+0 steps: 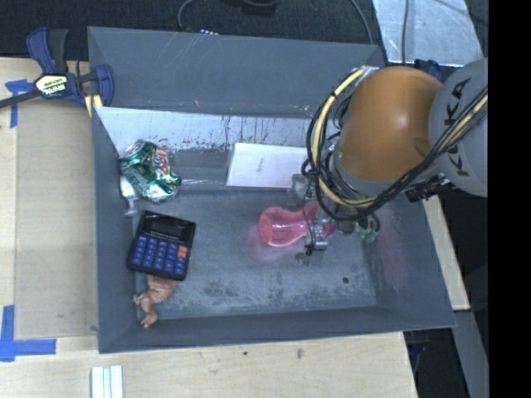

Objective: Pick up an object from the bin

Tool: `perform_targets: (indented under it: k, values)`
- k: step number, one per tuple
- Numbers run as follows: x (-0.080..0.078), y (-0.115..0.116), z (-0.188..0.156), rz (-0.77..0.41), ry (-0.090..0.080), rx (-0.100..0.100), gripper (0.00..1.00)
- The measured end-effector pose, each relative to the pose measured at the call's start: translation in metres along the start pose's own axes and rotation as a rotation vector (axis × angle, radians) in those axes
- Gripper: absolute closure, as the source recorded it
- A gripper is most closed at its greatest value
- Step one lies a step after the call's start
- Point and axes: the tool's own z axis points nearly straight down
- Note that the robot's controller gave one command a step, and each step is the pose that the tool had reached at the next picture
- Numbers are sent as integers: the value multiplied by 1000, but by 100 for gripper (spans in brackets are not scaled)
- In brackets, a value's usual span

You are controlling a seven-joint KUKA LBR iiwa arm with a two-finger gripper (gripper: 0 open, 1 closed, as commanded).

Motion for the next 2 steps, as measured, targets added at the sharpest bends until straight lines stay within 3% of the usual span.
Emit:
perform_targets:
  k: [1, 2]
  values:
    - [-1, 0, -5, 1, -8, 0, 0]
    - [-6, -6, 30, 15, -17, -1, 0]
